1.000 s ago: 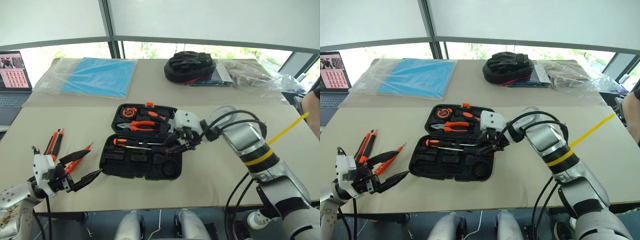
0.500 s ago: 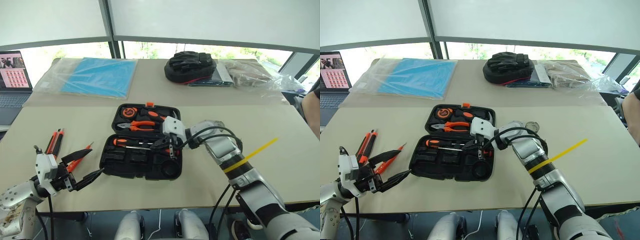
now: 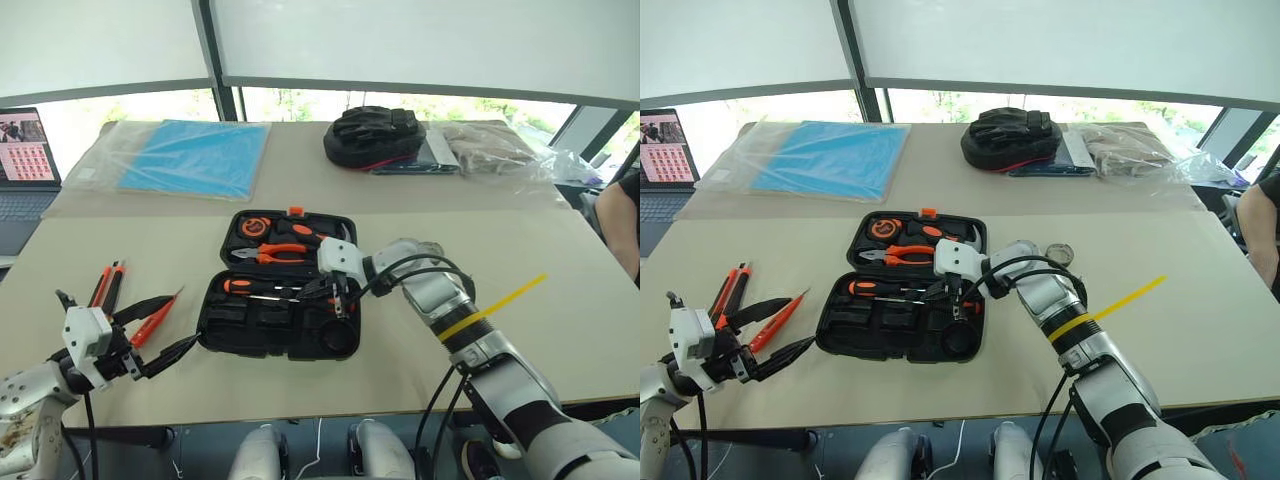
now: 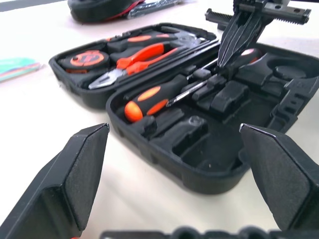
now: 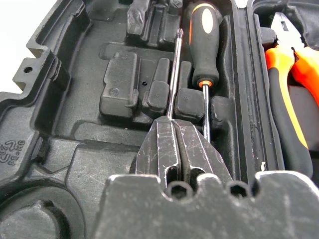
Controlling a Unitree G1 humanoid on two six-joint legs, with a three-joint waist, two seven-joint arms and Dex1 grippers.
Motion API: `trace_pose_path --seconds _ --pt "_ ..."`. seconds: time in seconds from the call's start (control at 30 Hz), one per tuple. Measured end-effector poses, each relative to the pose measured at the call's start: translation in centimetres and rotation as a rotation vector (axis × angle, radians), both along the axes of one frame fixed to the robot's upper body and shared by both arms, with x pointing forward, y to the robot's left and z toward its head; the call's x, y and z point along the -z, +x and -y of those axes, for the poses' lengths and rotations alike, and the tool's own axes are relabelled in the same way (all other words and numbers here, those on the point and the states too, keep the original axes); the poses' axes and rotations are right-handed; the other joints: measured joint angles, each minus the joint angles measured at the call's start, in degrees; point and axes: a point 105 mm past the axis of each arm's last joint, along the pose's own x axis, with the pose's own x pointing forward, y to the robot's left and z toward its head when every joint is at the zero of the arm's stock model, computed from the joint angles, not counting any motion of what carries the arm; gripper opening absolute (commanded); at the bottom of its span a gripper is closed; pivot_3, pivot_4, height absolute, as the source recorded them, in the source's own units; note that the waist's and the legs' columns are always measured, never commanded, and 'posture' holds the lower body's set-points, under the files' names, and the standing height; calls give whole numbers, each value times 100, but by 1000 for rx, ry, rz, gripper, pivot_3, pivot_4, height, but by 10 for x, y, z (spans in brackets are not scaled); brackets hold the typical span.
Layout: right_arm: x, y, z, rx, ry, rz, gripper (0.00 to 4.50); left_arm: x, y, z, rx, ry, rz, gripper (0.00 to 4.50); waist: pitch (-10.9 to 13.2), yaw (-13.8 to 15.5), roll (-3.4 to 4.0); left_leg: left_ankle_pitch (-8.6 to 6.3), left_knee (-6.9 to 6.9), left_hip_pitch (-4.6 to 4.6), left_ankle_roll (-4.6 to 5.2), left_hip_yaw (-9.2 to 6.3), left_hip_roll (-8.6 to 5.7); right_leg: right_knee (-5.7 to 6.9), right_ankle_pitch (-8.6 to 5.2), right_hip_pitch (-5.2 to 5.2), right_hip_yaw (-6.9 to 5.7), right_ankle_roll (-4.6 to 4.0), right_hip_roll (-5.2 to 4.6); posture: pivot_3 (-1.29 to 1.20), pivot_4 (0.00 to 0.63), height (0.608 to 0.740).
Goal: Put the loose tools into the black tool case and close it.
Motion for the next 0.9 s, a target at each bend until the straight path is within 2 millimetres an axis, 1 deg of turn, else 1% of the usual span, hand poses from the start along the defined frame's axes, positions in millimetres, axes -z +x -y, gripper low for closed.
trace_pose_path --seconds 0.03,0.07,0.13,0.17,0.2,0.23,0.27,0.3,0.33,0.43,0.5,0.57,0.63,0.7,0.8,0.9 --pt "0 -6 0 -12 37 -18 59 0 -2 -4 -29 -3 4 4500 0 4 0 -2 0 -5 -2 -2 1 -2 0 -3 -2 0 0 0 150 740" --pt "-4 -14 -1 -28 109 -44 317 1 -5 -10 -77 -16 12 4500 1 5 0 -3 0 -15 -4 -4 1 -2 0 -12 -1 0 -2 0 150 740" --pt "-18 -27 0 -49 251 -78 785 2 -12 -23 -170 -33 26 4500 2 9 0 -4 0 -31 -5 -5 -1 -4 1 -24 -1 2 -4 0 150 740" --pt "-31 -32 6 -57 319 -77 1102 3 -18 -31 -227 -46 33 4500 2 21 0 -5 0 -37 -5 -6 -1 -6 3 -28 -1 5 -7 0 150 740" --pt "-43 -39 17 -61 372 -62 1581 5 -26 -41 -295 -57 26 4500 1 29 -1 -8 1 -39 -3 -5 -1 -12 5 -28 -1 8 -8 0 150 740" --pt "-49 -42 26 -55 393 -51 1829 7 -32 -48 -340 -65 22 4500 0 31 -2 -11 1 -38 -2 -5 -1 -18 5 -26 -1 10 -11 0 150 740" --pt "-53 -44 34 -36 406 -45 2192 10 -39 -55 -380 -67 8 4500 0 32 -4 -12 1 -36 -2 -5 -1 -21 5 -23 -2 10 -11 0 150 740" --pt "-55 -47 47 17 440 -35 2595 14 -50 -67 -458 -80 -10 4500 -1 45 -9 -13 1 -36 -4 -6 0 -24 4 -24 -4 10 -12 0 150 740" --pt "-55 -49 52 44 466 -34 2788 16 -57 -74 -506 -85 -16 4500 -2 45 -11 -13 1 -35 -4 -9 1 -24 4 -22 -6 9 -12 0 150 740" --pt "-45 -56 78 175 557 -31 3847 29 -85 -103 -708 -88 -93 4500 0 52 -18 -15 2 -35 -7 -9 2 -21 -9 -24 -4 5 -8 0 150 740" --pt "-46 -60 94 225 624 7 4468 28 -93 -117 -811 -105 -98 4500 3 70 -19 -14 5 -33 -8 -10 2 -21 -16 -24 -5 3 -6 0 150 740" --pt "-43 -65 105 254 638 46 4468 27 -96 -123 -856 -119 -103 4500 4 92 -22 -14 5 -21 -8 -10 2 -21 -33 -13 -5 8 -6 0 150 740" --pt "-32 -77 118 247 625 -7 4468 25 -97 -121 -848 -124 -124 4500 9 104 -30 -15 5 -18 -9 -8 2 -22 -49 -7 -3 -14 -9 0 150 740" --pt "-28 -85 123 237 636 -44 4468 21 -93 -117 -813 -113 -146 4500 9 104 -39 -15 5 -15 -9 -7 4 -20 -45 -7 0 -24 -7 0 150 740" --pt "-27 -90 123 234 648 -9 4468 10 -72 -102 -708 -69 -207 4500 13 124 -38 -14 4 -12 -10 -12 7 -12 -52 -7 -2 -26 -4 0 150 740" --pt "-35 -92 120 216 656 36 4468 -10 -44 -83 -613 -68 -247 4500 16 135 -32 -13 4 -11 -11 -8 6 -10 -50 -8 3 -25 -5 0 150 740"
